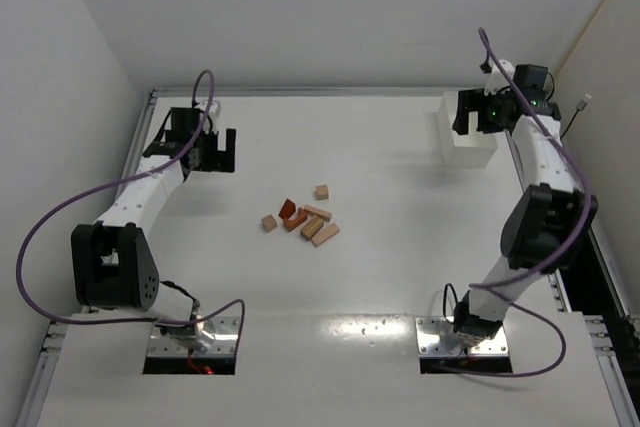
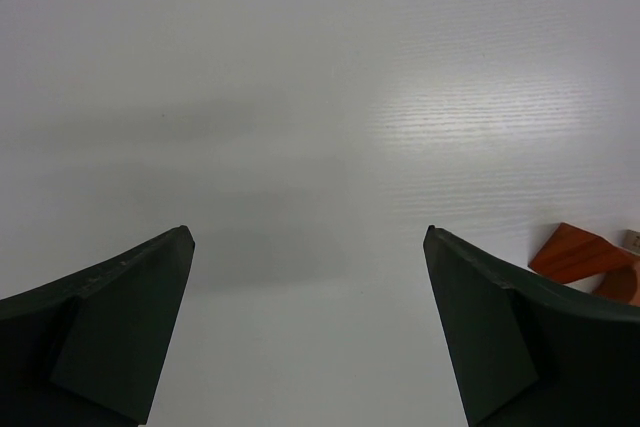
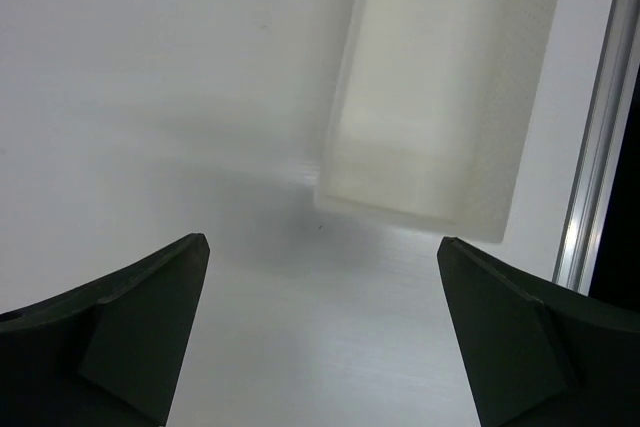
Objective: Build the wood block tower
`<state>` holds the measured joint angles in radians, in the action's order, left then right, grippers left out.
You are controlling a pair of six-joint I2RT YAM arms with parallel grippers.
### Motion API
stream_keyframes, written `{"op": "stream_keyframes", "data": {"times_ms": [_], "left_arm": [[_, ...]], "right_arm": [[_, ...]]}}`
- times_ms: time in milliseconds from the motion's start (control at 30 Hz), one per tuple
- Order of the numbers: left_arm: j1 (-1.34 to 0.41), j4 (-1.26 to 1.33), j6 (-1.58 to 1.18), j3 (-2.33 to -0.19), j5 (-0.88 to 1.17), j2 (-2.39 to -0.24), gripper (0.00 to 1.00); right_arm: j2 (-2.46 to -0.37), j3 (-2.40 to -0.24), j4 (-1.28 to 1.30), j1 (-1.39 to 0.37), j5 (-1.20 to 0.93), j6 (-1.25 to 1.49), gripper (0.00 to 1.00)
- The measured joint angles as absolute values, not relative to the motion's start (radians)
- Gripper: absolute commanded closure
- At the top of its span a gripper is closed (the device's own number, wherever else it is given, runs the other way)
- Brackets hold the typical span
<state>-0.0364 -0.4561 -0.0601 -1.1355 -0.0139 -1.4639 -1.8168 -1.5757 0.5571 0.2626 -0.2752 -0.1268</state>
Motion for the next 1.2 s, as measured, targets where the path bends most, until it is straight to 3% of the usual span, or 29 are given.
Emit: {"op": "stream_keyframes", "data": {"times_ms": [200, 467, 633, 667, 767, 1133, 1200], "left_arm": [[-0.095, -0.466, -0.037, -1.098, 0.053, -1.414, 0.0], [-0.352, -0.508, 0.045, -1.049, 0.195, -1.356, 0.0], [-0.498, -0.544, 0.112, -1.039, 0.201, -1.359, 0.05], [-0.53, -0.545, 0.126, -1.04, 0.198, -1.361, 0.13], [-0.606, -0.556, 0.167, -1.067, 0.182, -1.403, 0.21], [-0.71, -0.528, 0.157, -1.271, 0.098, -1.651, 0.16], [-0.712, -0.51, 0.131, -1.338, 0.081, -1.721, 0.21]], "right_arm": [[-1.522, -1.372, 0.518, 0.246, -0.336, -0.161, 0.04], [-1.25, -1.148, 0.56, 0.123, -0.469, -0.306, 0.08], [-1.214, -1.073, 0.589, 0.043, -0.406, -0.354, 0.09], [-1.214, -1.066, 0.59, 0.043, -0.389, -0.36, 0.11], [-1.2, -1.046, 0.595, 0.044, -0.356, -0.367, 0.12], [-1.061, -0.951, 0.614, 0.044, -0.316, -0.361, 0.12], [-1.048, -0.94, 0.62, 0.044, -0.308, -0.359, 0.12]]}}
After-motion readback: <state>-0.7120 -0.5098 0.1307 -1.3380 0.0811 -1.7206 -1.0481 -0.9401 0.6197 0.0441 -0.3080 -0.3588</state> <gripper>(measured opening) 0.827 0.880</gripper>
